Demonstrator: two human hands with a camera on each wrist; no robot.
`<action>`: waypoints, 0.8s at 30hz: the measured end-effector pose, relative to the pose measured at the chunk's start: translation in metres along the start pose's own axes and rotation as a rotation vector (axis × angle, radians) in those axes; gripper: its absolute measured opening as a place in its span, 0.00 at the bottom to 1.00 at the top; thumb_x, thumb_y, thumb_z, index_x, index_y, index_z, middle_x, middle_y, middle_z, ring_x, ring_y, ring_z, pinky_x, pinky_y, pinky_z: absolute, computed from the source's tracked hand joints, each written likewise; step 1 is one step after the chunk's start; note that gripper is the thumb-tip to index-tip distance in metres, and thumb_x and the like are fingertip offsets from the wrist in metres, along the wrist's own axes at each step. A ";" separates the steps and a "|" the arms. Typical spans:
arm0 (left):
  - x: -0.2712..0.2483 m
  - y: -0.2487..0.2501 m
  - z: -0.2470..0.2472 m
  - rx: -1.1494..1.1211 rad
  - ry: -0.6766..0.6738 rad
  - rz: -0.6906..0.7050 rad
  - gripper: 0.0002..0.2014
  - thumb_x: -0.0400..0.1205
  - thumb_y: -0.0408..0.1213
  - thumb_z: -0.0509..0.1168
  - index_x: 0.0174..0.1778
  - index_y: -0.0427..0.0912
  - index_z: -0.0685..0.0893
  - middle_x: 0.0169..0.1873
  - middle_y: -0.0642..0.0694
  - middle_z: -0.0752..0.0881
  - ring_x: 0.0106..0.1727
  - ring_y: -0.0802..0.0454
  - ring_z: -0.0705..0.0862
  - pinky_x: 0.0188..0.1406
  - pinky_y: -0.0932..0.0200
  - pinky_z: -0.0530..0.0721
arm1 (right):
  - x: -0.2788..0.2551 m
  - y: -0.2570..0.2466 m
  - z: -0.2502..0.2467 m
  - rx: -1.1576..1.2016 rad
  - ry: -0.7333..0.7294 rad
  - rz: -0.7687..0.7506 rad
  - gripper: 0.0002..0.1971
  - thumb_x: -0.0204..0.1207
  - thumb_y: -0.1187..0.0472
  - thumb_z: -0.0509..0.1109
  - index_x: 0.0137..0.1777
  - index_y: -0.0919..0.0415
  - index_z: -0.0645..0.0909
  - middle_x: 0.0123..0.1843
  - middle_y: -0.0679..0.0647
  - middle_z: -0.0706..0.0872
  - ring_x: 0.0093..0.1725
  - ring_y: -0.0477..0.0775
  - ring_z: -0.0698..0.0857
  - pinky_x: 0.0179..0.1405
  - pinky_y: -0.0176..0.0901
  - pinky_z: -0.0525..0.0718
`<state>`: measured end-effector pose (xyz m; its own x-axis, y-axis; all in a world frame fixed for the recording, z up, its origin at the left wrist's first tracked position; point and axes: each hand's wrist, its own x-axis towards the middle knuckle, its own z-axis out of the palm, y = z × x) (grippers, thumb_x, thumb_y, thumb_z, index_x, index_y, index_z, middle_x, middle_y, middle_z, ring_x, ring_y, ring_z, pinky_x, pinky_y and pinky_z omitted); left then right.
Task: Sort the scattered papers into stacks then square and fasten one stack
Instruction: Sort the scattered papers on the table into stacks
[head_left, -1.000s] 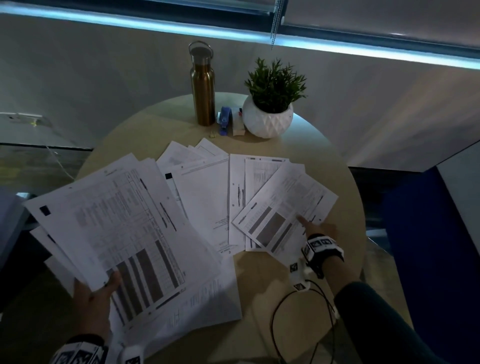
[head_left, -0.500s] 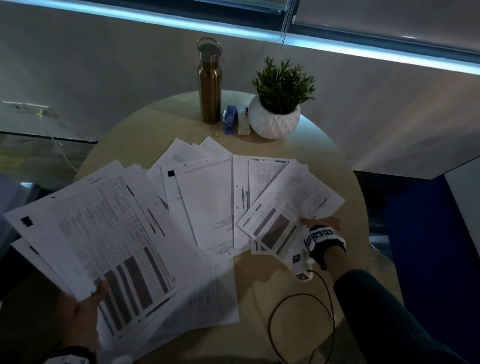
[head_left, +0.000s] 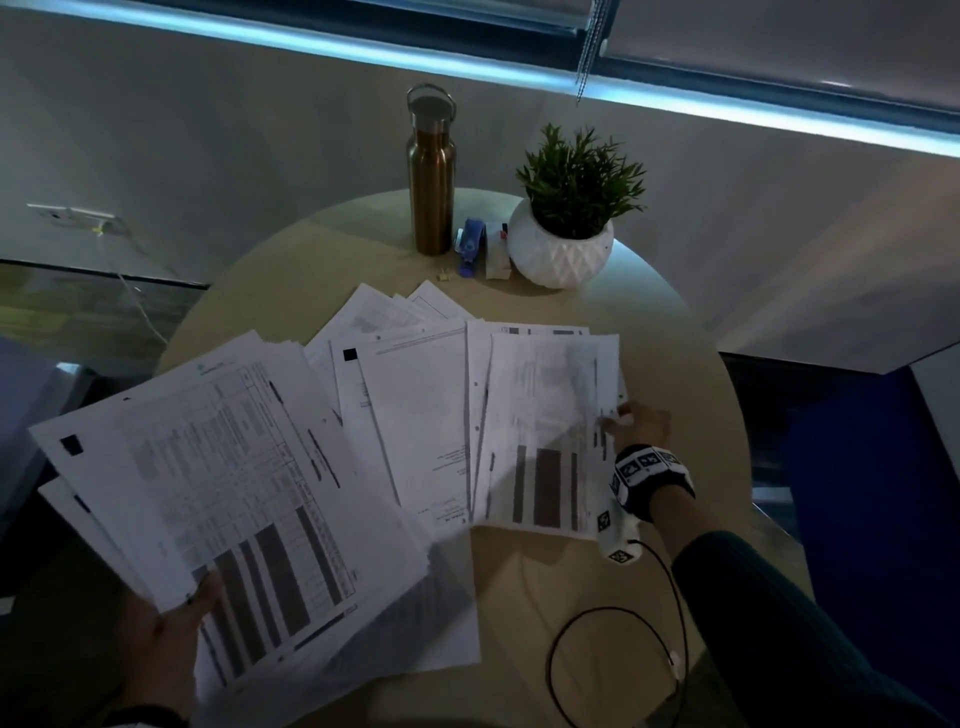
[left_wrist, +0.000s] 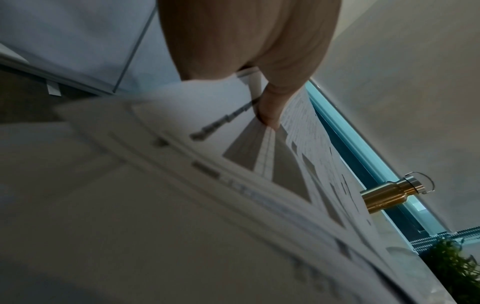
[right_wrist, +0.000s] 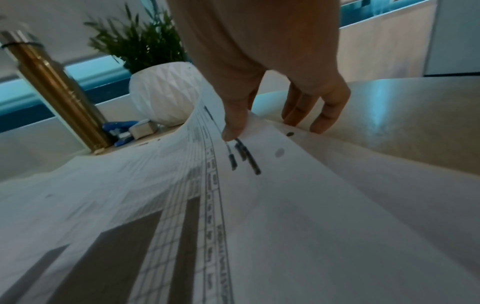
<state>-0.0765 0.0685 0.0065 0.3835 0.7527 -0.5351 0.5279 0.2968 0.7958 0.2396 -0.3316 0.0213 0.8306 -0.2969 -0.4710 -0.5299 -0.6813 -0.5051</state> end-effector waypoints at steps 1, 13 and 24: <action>0.002 -0.001 -0.001 -0.002 0.003 0.004 0.30 0.73 0.33 0.73 0.71 0.55 0.73 0.69 0.46 0.80 0.70 0.42 0.76 0.71 0.36 0.70 | -0.002 -0.008 0.004 0.001 -0.016 0.010 0.25 0.72 0.61 0.76 0.66 0.69 0.76 0.60 0.63 0.76 0.65 0.71 0.78 0.62 0.52 0.79; 0.009 0.009 0.003 0.023 -0.021 -0.008 0.33 0.74 0.41 0.73 0.75 0.53 0.69 0.72 0.43 0.76 0.71 0.41 0.74 0.73 0.36 0.68 | -0.012 -0.032 0.038 0.210 -0.055 -0.012 0.18 0.70 0.69 0.74 0.59 0.75 0.80 0.57 0.72 0.87 0.52 0.67 0.88 0.51 0.54 0.87; 0.001 0.072 0.065 0.139 -0.209 0.296 0.28 0.74 0.34 0.73 0.70 0.38 0.73 0.64 0.40 0.80 0.63 0.43 0.79 0.62 0.51 0.74 | -0.074 -0.041 -0.010 0.627 0.024 -0.230 0.10 0.69 0.55 0.77 0.41 0.61 0.86 0.35 0.54 0.88 0.34 0.48 0.85 0.35 0.38 0.82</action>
<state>0.0113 0.0520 0.0450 0.6734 0.6533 -0.3460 0.4635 -0.0085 0.8860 0.2019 -0.2889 0.0843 0.9342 -0.2104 -0.2880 -0.3314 -0.2136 -0.9190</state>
